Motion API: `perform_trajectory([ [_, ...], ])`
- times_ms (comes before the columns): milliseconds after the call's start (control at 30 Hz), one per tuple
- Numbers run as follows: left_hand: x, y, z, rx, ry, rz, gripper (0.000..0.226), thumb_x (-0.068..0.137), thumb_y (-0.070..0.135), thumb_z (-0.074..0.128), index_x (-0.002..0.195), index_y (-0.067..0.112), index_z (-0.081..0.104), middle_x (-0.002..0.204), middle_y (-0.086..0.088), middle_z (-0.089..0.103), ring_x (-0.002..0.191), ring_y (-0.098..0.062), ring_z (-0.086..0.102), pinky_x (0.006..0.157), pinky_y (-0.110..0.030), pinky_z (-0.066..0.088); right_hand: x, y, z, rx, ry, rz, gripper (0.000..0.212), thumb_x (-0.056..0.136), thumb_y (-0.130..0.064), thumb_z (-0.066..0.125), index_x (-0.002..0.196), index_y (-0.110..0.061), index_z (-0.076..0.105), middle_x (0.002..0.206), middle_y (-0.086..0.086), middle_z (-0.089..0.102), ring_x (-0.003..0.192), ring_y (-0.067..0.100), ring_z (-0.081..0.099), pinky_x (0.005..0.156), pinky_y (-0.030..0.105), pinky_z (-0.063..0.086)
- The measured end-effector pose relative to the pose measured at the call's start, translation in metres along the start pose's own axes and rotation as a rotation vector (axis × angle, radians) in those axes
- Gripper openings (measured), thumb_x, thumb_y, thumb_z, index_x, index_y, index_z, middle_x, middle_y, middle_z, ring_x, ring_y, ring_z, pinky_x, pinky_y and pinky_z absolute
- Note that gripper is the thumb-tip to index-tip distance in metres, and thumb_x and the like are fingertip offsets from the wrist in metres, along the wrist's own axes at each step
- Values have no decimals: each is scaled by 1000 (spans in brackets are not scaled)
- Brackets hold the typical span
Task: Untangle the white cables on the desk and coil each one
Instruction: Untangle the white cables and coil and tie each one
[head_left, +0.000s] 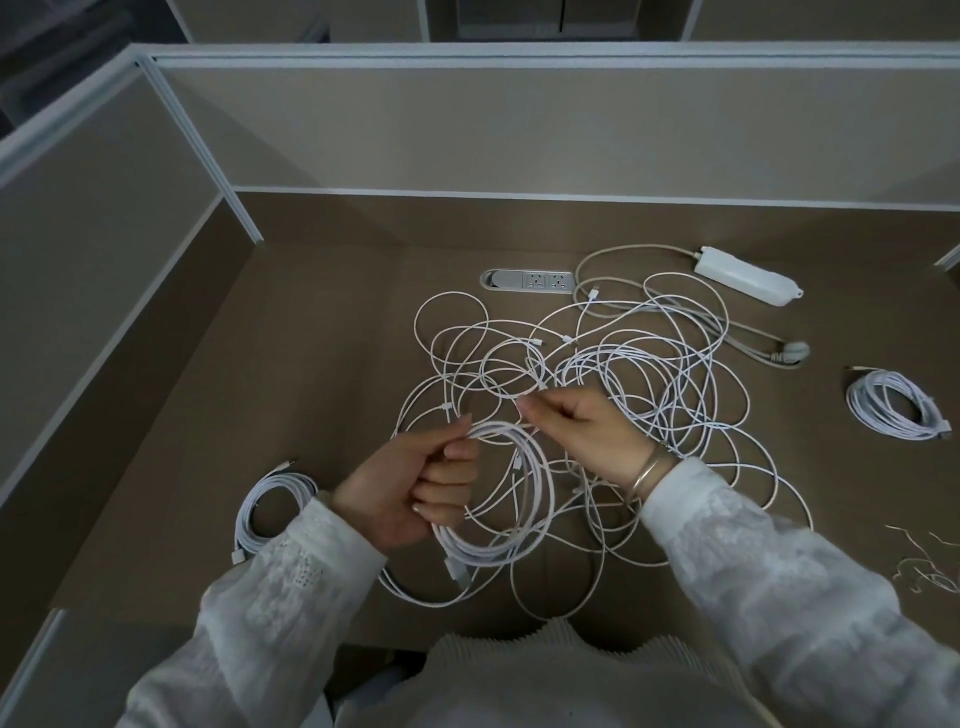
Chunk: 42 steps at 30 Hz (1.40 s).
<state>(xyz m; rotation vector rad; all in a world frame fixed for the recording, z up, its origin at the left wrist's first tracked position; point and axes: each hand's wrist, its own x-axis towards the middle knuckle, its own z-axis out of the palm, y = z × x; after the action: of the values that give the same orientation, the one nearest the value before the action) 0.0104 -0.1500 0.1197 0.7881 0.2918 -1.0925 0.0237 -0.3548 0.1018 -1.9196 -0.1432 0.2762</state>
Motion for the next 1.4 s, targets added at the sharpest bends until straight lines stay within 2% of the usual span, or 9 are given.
perform_trajectory([
  [100, 0, -3, 1, 46, -30, -36, 42, 97, 40, 44, 59, 21, 40, 42, 10, 21, 36, -5, 9, 30, -15, 17, 5, 0, -1, 5, 17, -9, 38, 94, -26, 55, 60, -9, 60, 44, -13, 47, 47, 1, 38, 55, 17, 34],
  [233, 1, -5, -1, 31, -123, -57, 37, 92, 39, 48, 60, 21, 43, 43, 9, 21, 35, -5, 12, 31, -15, 20, 7, 4, -4, 67, 74, -12, 39, 91, -34, 55, 59, -11, 58, 56, 10, 37, 56, 20, 33, 58, 28, 28],
  [367, 1, -5, -1, 35, -80, -35, 39, 92, 39, 48, 60, 21, 39, 42, 10, 21, 35, -5, 12, 30, -15, 19, 7, 2, -8, 97, 30, -13, 30, 89, -35, 56, 69, -13, 62, 51, -3, 44, 49, 10, 39, 53, 22, 34],
  [500, 1, -3, 0, 50, 8, 30, 41, 96, 39, 43, 60, 21, 35, 48, 8, 10, 32, -4, 13, 29, -15, 17, 3, 0, -18, 58, -355, 156, 43, 80, -52, 64, 108, -20, 64, 97, 3, 70, 71, 11, 60, 53, 22, 44],
  [600, -1, 0, -4, -14, -62, 30, 40, 96, 37, 48, 60, 21, 38, 47, 9, 13, 32, -4, 16, 32, -17, 29, -1, 3, -16, 28, -501, 183, 45, 79, -41, 70, 95, 1, 63, 60, 4, 64, 45, 9, 42, 43, 18, 29],
  [733, -3, 0, -10, -137, -213, -10, 40, 97, 33, 45, 59, 19, 44, 46, 8, 22, 38, -9, 21, 66, -29, 50, 0, 3, -16, 107, -398, 93, 30, 81, -27, 67, 80, 3, 67, 48, -7, 51, 38, 3, 32, 40, 14, 25],
  [933, -25, 40, -27, -73, -126, 194, 35, 81, 29, 71, 57, 21, 47, 52, 10, 18, 41, -7, 15, 34, -19, 23, -1, 25, -18, 28, -308, 78, 29, 85, -41, 58, 72, -16, 66, 56, -5, 62, 56, 9, 55, 66, 25, 45],
  [1167, -57, 82, -81, -223, -298, 290, 50, 102, 30, 22, 77, 6, 57, 61, 2, 35, 53, -13, 31, 52, -28, 29, -2, 68, -34, -165, -160, 44, 16, 92, -16, 59, 76, -19, 63, 69, -4, 66, 66, 5, 61, 71, 23, 48],
  [1400, -45, 81, -87, -284, -218, 445, 32, 95, 13, 32, 78, 3, 57, 61, 0, 34, 52, -15, 33, 54, -29, 41, -10, 61, -39, -492, 94, -90, 13, 92, -22, 60, 85, -20, 70, 64, -5, 65, 62, 13, 60, 67, 34, 51],
])
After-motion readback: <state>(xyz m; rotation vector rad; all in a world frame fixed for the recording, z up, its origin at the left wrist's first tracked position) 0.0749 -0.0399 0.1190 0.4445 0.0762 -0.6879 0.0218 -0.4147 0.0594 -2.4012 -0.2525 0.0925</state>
